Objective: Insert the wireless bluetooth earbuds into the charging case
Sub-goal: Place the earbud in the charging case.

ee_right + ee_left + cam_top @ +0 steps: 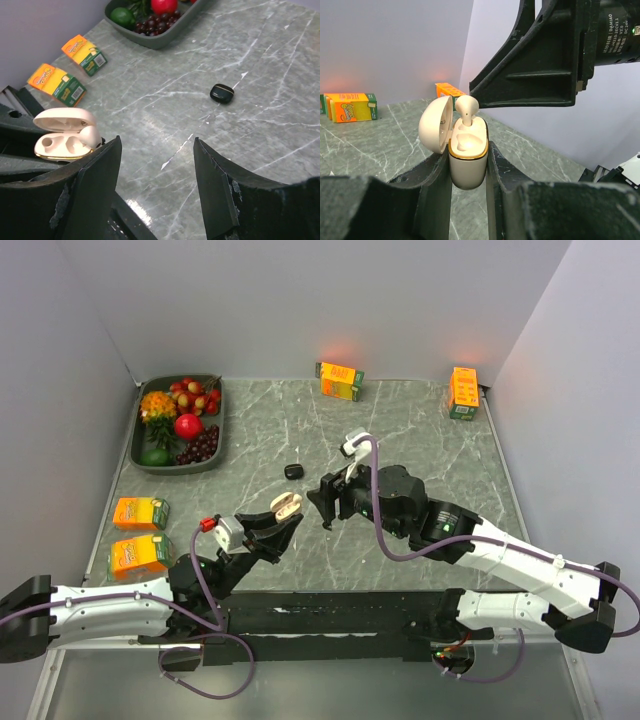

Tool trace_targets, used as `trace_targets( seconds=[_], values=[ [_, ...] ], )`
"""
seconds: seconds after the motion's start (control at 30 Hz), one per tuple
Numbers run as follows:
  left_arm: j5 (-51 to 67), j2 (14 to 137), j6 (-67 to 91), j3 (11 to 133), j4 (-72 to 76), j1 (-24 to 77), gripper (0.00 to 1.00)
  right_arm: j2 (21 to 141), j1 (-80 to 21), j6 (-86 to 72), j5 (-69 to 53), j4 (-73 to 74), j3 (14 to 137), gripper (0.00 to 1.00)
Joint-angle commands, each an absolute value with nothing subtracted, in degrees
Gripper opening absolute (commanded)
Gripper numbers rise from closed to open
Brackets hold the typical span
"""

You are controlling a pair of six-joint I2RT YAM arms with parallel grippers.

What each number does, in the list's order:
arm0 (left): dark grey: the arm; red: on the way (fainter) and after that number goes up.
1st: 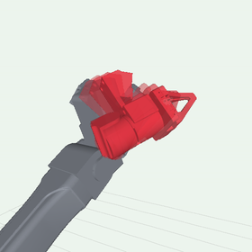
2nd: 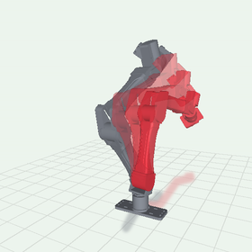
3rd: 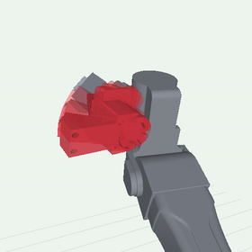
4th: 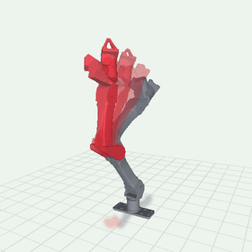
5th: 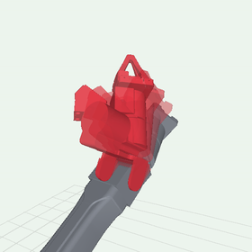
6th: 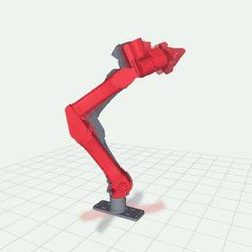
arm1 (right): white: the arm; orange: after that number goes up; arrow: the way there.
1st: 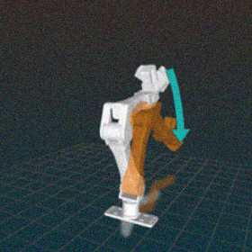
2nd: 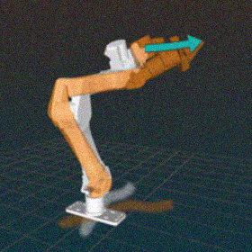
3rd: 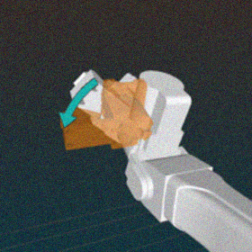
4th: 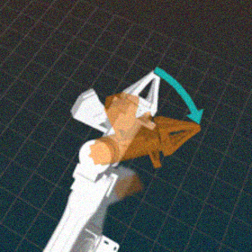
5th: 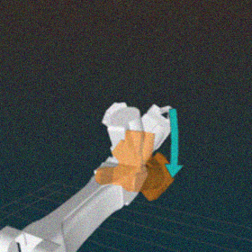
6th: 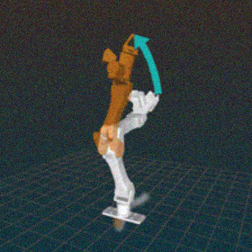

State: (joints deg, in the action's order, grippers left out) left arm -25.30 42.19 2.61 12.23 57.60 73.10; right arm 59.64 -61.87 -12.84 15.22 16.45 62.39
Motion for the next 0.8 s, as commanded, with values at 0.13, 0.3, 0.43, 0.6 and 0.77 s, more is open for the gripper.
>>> trace_targets(
  seconds=[0.13, 0.3, 0.43, 0.6, 0.77],
  values=[
    [-24.87, 42.19, 3.16, 12.48, 60.47, 72.95, 0.01, 59.5, -62.58, -13.1, 11.25, 15.38, 65.57, 0.67],
    [-24.79, 42.36, 3.34, 12.48, 60.47, 72.95, 0.01, 59.68, -63.28, -12.75, 10.02, 14.86, 65.57, 0.67],
    [-24.79, 42.71, 3.25, 12.66, 60.38, 72.95, 0.01, 59.94, -63.81, -12.39, 9.14, 14.68, 65.83, 0.67],
    [-24.87, 42.8, 3.16, 12.83, 60.38, 72.95, 0.01, 59.59, -64.51, -12.04, 8.79, 14.06, 65.74, 0.67],
    [-24.79, 42.54, 3.16, 12.75, 60.29, 72.95, 0.01, 59.15, -64.86, -12.48, 12.56, 14.24, 65.4, 0.67]
  ],
)
